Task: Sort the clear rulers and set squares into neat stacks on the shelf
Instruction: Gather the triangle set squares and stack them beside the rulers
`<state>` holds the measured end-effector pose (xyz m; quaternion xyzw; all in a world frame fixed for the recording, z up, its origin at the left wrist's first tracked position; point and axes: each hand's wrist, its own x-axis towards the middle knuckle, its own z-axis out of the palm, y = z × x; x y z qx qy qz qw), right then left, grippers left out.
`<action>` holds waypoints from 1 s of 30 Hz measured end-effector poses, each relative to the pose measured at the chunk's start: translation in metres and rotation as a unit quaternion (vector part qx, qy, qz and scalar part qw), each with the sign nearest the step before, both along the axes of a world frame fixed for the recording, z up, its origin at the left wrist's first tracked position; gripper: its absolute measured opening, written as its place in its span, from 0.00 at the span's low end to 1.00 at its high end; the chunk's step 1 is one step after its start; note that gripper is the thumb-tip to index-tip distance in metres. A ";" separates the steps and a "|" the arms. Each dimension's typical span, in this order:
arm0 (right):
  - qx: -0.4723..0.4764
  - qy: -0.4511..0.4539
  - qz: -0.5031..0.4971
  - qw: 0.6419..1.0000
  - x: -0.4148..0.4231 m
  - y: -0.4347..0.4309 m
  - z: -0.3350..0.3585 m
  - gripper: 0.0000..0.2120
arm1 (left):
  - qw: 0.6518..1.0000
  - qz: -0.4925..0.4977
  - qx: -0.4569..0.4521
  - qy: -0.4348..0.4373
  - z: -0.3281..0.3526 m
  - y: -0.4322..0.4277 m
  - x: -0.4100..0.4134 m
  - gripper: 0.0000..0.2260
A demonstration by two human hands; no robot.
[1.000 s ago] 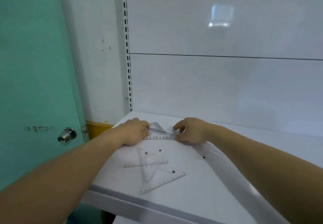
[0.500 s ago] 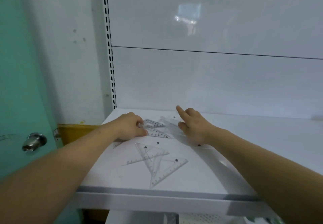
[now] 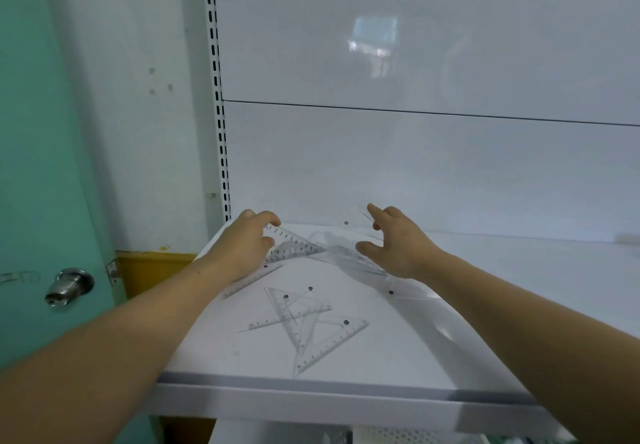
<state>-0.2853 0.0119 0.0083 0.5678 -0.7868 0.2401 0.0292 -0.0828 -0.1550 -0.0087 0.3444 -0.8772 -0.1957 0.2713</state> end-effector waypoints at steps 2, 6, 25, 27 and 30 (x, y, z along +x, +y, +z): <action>0.000 0.004 -0.003 1.000 0.001 0.003 0.000 0.25 | 0.996 -0.019 0.060 0.064 0.001 -0.001 0.002 0.14; 0.003 -0.016 -0.018 1.000 0.001 0.009 -0.007 0.27 | 0.971 -0.042 0.154 0.177 0.008 0.005 0.005 0.14; -0.069 -0.047 -0.205 0.975 -0.015 0.140 -0.009 0.26 | 0.975 -0.195 0.103 0.009 0.020 0.107 -0.063 0.34; -0.068 -0.043 -0.229 0.970 -0.023 0.171 -0.006 0.26 | 0.972 -0.213 0.097 -0.007 0.022 0.133 -0.080 0.37; -0.069 -0.035 -0.269 0.960 -0.037 0.229 -0.002 0.26 | 0.967 -0.237 0.090 -0.020 0.024 0.184 -0.111 0.38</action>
